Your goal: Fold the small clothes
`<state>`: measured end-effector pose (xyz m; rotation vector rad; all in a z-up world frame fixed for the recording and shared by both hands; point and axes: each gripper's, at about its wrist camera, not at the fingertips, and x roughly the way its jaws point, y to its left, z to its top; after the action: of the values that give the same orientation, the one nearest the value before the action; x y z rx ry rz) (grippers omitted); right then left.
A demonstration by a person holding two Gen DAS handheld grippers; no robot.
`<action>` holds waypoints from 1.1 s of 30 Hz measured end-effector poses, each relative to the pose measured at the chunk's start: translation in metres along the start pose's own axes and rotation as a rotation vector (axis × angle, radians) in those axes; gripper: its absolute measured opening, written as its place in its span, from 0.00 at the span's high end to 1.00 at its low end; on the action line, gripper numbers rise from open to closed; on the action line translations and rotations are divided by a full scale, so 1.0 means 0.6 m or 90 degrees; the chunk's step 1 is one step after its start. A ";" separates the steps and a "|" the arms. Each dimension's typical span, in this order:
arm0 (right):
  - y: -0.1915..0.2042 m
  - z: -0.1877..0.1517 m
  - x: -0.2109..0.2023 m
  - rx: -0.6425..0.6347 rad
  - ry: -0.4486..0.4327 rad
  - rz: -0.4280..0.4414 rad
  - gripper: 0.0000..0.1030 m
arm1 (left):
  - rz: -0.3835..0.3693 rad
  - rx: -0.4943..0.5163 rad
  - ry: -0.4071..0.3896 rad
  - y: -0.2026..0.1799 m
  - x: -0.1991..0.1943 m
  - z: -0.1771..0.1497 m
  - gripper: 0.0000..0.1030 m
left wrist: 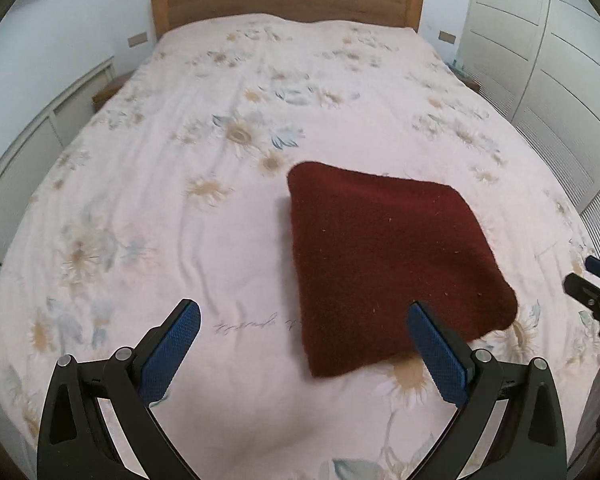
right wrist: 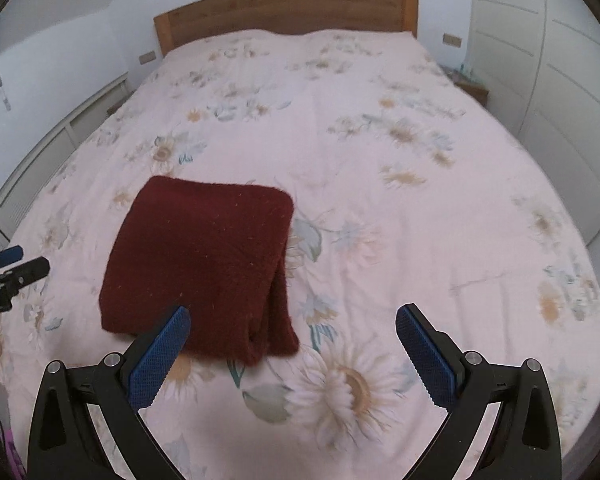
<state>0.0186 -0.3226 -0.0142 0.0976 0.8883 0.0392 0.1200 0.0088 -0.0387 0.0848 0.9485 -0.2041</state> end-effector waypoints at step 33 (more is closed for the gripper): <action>-0.032 -0.091 -0.115 0.020 -0.009 -0.068 0.01 | 0.053 -0.002 0.024 0.006 -0.060 -0.091 0.01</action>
<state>-0.0672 -0.3428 0.0027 0.0794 0.8794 -0.0750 0.0570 0.0258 -0.0413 0.1258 0.9809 -0.1253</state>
